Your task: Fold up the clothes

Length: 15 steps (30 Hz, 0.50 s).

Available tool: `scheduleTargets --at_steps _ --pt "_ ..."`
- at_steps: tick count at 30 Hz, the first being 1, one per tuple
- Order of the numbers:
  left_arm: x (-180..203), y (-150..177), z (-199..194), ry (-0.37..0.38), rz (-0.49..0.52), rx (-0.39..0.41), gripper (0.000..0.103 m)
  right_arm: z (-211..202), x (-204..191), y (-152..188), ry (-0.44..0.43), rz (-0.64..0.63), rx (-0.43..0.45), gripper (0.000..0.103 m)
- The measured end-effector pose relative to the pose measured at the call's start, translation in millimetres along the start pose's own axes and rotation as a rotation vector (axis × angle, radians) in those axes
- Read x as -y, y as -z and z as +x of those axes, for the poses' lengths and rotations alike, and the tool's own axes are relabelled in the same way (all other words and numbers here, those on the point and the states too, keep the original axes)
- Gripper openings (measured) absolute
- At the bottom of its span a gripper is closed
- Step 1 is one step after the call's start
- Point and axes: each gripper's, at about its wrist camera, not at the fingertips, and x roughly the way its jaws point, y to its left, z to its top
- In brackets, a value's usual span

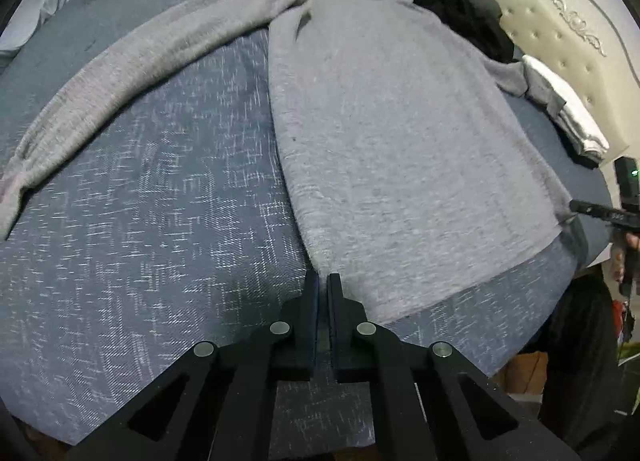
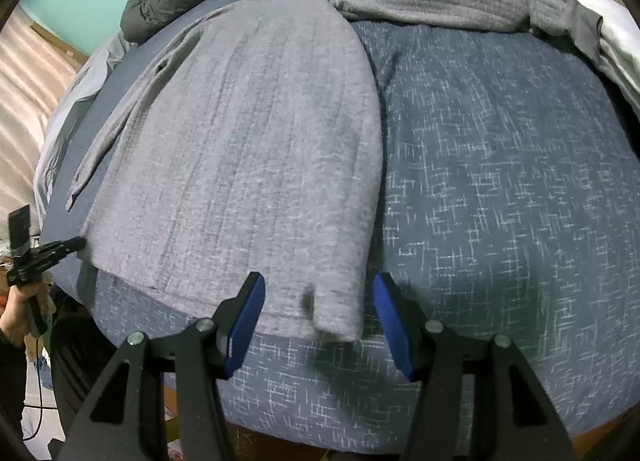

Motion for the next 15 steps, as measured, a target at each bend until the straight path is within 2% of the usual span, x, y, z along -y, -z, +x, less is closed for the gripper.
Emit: scheduleTargets --at_steps 6,9,12,13,15 --pt "-23 7 -21 0.018 -0.054 0.028 0.004 0 6 8 -0.004 0.030 -0.004 0.055" --pt "-31 7 -9 0.005 -0.102 -0.005 0.007 -8 14 9 0.014 0.055 0.018 0.055" --pt "-22 0 3 -0.019 -0.087 -0.031 0.008 -16 21 10 0.005 0.077 0.046 0.055" --pt "-20 -1 8 -0.020 -0.085 -0.042 0.010 -17 21 9 0.007 0.076 0.051 0.055" --pt "-17 -1 16 -0.022 -0.091 -0.063 0.025 -17 19 9 0.004 0.063 0.045 0.055"
